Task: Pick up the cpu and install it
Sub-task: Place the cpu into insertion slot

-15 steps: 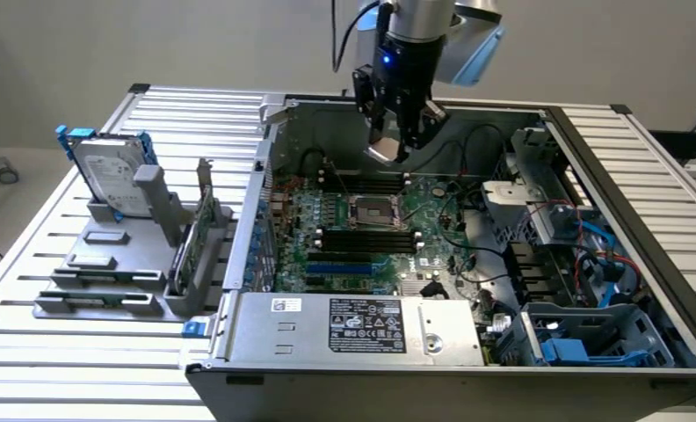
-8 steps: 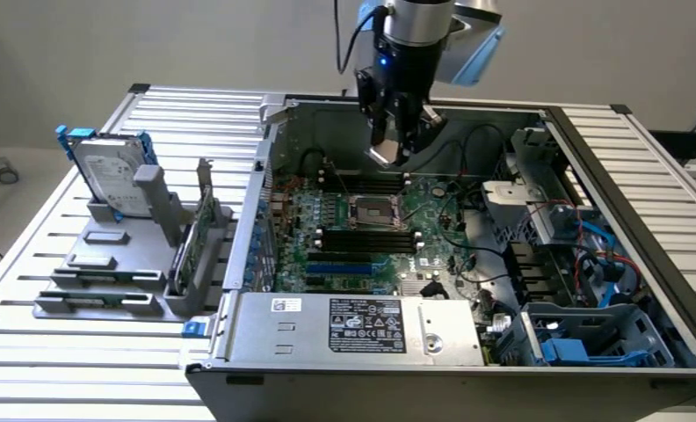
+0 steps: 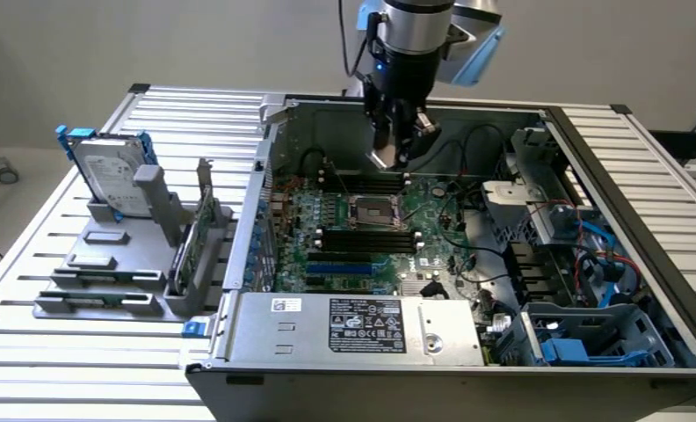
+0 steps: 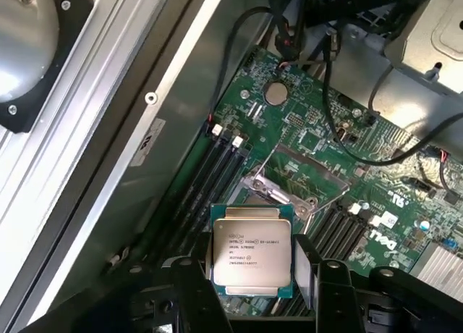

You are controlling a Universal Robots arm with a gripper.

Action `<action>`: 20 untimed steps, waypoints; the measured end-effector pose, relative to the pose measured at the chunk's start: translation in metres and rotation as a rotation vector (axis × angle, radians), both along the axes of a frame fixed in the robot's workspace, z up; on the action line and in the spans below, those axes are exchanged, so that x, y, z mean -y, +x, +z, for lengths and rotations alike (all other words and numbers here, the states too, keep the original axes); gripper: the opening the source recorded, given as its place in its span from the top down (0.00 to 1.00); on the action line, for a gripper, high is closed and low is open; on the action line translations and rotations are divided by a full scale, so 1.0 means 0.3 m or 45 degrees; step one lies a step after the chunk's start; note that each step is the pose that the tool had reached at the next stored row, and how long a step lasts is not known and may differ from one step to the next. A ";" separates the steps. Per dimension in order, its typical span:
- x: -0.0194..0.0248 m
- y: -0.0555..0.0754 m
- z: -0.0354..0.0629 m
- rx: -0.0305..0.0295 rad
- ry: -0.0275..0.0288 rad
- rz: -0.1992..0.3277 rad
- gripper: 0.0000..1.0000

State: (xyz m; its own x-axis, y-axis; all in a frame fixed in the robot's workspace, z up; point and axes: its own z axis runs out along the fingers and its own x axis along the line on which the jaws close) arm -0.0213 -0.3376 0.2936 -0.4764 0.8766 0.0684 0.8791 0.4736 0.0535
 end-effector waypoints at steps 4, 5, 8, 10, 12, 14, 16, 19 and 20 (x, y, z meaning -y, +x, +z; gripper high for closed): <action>0.000 0.000 -0.015 0.0000 0.0001 -0.094 0.45; 0.000 0.000 -0.018 0.0000 0.0000 -0.116 0.45; 0.000 0.000 -0.029 0.0000 0.0000 -0.185 0.45; 0.000 0.000 -0.037 0.0000 0.0001 -0.230 0.45; 0.000 0.000 -0.044 0.0000 0.0000 -0.278 0.45; 0.000 0.000 -0.052 -0.0002 0.0000 -0.325 0.45; 0.000 0.000 -0.059 -0.0008 -0.0001 -0.371 0.45; 0.000 0.000 -0.071 -0.0019 -0.0003 -0.440 0.45; 0.000 0.000 -0.074 -0.0022 -0.0003 -0.463 0.45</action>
State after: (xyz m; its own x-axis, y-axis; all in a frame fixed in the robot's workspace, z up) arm -0.0213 -0.3376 0.2713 -0.1336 0.9887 0.0687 0.9901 0.1302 0.0517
